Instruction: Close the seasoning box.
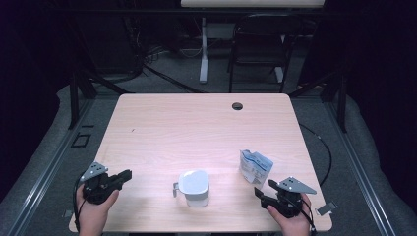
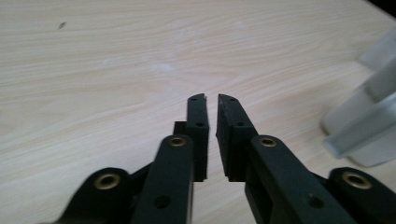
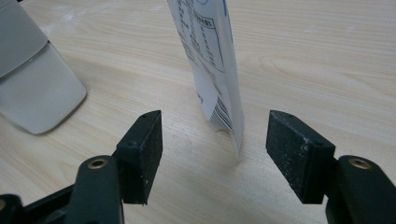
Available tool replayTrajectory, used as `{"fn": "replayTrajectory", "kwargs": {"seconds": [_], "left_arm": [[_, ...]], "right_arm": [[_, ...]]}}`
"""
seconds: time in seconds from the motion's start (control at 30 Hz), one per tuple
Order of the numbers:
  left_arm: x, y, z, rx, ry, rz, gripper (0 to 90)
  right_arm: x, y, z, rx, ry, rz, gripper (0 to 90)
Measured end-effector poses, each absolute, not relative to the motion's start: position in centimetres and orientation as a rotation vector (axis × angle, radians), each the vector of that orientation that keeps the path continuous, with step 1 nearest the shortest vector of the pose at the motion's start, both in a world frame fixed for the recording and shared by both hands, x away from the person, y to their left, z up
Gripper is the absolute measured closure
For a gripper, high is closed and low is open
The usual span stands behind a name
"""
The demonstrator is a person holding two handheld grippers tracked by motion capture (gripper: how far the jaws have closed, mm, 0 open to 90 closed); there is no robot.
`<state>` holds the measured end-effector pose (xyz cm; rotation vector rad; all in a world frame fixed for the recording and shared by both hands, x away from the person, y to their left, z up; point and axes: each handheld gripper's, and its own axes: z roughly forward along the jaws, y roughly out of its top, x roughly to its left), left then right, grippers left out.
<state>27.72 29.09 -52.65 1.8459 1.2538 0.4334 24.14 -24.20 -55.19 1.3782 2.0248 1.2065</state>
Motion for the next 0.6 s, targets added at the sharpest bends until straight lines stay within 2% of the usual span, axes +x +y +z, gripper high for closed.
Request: {"fn": "replayTrajectory", "kwargs": {"seconds": [0.07, 0.3, 0.6], "left_arm": [[27.9, 29.5, -53.2, 1.862, 1.278, 0.453, 76.2], [28.3, 30.6, -54.9, 1.847, 1.351, 0.493, 51.9], [28.5, 31.2, -55.8, 1.866, 1.389, 0.534, 43.3]], "right_arm": [[24.2, -24.2, -55.2, 1.378, 2.025, 1.209, 35.8], [24.2, -24.1, -55.3, 1.378, 2.033, 1.204, 35.8], [24.3, -24.1, -55.4, 1.378, 2.035, 1.207, 35.8]]}}
